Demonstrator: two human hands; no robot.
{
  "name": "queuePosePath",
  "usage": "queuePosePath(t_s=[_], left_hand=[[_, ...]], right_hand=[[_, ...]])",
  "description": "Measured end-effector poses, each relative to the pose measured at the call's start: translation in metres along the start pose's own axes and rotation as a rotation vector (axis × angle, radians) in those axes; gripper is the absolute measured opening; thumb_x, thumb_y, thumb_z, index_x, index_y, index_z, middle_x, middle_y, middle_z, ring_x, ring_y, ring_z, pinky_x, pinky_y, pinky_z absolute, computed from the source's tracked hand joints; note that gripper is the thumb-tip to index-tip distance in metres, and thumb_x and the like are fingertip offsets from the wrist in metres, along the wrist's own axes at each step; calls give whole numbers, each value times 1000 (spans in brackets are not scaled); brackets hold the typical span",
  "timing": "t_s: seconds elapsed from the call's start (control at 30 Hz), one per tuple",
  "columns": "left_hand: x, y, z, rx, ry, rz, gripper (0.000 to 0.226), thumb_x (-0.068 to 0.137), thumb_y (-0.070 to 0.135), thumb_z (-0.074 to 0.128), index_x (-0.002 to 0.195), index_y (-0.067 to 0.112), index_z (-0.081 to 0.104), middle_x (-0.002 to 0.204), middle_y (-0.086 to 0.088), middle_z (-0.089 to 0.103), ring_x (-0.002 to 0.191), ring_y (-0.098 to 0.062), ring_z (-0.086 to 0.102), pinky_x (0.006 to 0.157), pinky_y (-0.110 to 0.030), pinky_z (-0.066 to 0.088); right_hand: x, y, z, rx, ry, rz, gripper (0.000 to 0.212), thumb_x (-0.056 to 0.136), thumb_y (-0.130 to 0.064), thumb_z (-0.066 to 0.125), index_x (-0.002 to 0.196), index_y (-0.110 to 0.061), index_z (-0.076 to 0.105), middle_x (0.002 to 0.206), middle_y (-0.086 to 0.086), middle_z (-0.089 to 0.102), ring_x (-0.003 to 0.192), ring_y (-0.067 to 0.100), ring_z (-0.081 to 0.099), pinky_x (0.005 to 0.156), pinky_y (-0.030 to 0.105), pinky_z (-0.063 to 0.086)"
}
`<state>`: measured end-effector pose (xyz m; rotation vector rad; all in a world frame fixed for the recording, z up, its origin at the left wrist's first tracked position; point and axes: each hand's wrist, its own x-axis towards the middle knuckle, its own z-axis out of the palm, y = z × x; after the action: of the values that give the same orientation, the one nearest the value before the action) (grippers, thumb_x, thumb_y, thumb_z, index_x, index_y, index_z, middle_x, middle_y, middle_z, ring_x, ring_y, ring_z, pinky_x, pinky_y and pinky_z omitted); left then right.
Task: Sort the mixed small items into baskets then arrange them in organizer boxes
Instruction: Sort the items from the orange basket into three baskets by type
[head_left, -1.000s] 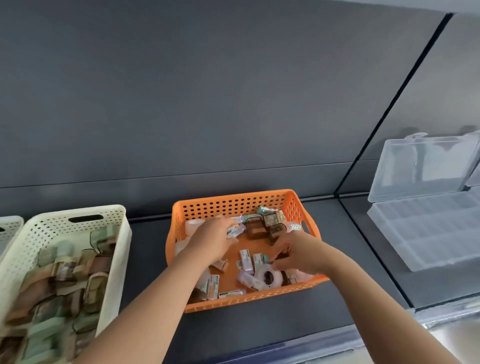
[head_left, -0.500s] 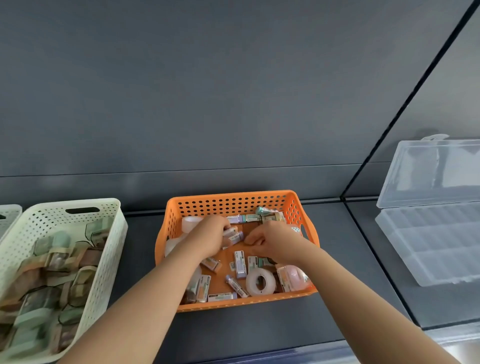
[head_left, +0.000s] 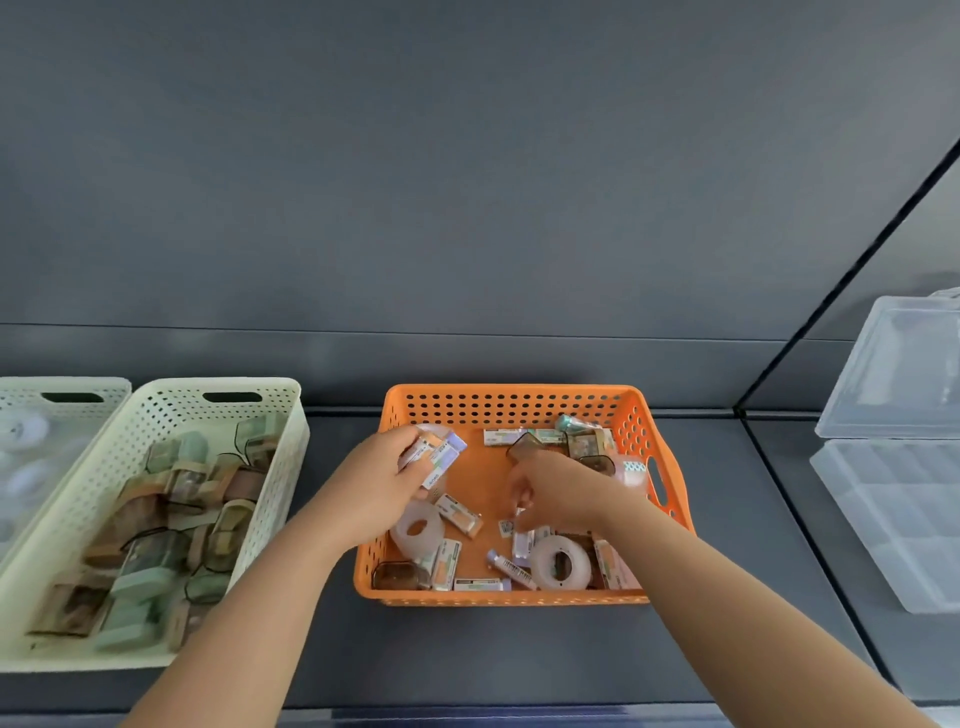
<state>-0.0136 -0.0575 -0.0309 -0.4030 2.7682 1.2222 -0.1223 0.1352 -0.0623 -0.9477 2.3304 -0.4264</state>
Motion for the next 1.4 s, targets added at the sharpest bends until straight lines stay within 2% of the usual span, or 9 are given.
queuePosePath(t_s=[0.07, 0.17, 0.3, 0.6, 0.77, 0.9, 1.03, 1.23, 1.4], left_hand=[[-5, -4, -3, -61, 62, -28, 19, 98, 21, 47, 112, 28, 58, 102, 11, 66, 79, -1, 68, 67, -23, 55], [-13, -5, -5, -128, 122, -28, 23, 98, 22, 47, 117, 27, 57, 106, 11, 66, 81, 0, 68, 69, -20, 52], [-21, -10, -8, -214, 152, -46, 20, 97, 21, 48, 112, 29, 58, 102, 11, 68, 81, -2, 69, 80, -35, 56], [-35, -17, -11, -286, 208, -43, 19, 96, 19, 50, 111, 26, 60, 102, 11, 68, 89, -6, 68, 84, -41, 56], [-53, -28, -27, -337, 319, -72, 19, 97, 15, 49, 107, 26, 60, 102, 9, 68, 80, -2, 70, 83, -34, 55], [-76, -52, -50, -348, 418, -119, 20, 95, 16, 52, 109, 26, 61, 100, 10, 69, 78, -1, 69, 79, -25, 53], [-102, -93, -91, -339, 501, -159, 19, 94, 22, 54, 108, 31, 62, 100, 12, 69, 87, -7, 69, 85, -41, 54], [-145, -174, -168, -328, 638, -193, 22, 82, 39, 55, 101, 33, 65, 90, 6, 71, 84, -18, 69, 79, -47, 54], [-180, -258, -247, -199, 696, -225, 10, 90, 24, 59, 94, 27, 67, 73, 6, 66, 69, -17, 61, 63, -35, 45]], right_hand=[[2, -7, -1, 116, 66, -6, 12, 80, -12, 71, 83, -21, 64, 81, -9, 59, 72, 6, 55, 63, 15, 44], [15, -22, 6, 199, 103, -24, 24, 83, -14, 69, 106, -19, 66, 100, -6, 63, 87, 8, 58, 77, 18, 48], [35, -34, 25, 118, 62, 27, 41, 81, -22, 73, 120, -16, 62, 113, -2, 64, 96, 14, 59, 81, 24, 51], [37, -43, 26, 128, 71, 51, 31, 75, -19, 76, 99, -19, 57, 95, -1, 61, 83, 15, 59, 72, 27, 53], [22, -62, 0, 230, 307, 16, 28, 76, -21, 77, 94, -22, 55, 87, -4, 61, 73, 13, 57, 57, 23, 47], [20, -112, -12, 408, 444, -89, 26, 79, -21, 75, 99, -24, 58, 88, -6, 63, 61, 4, 54, 47, 15, 43], [33, -181, 0, 572, 417, -224, 12, 80, -12, 73, 89, -17, 66, 76, 2, 68, 50, 7, 52, 46, 24, 49], [81, -283, 46, 680, 342, -266, 11, 79, -7, 73, 86, -12, 67, 72, 5, 64, 47, 4, 50, 48, 19, 47], [130, -379, 88, 767, 307, -286, 10, 80, -3, 71, 84, -11, 67, 68, 0, 63, 51, 9, 57, 55, 24, 52]])
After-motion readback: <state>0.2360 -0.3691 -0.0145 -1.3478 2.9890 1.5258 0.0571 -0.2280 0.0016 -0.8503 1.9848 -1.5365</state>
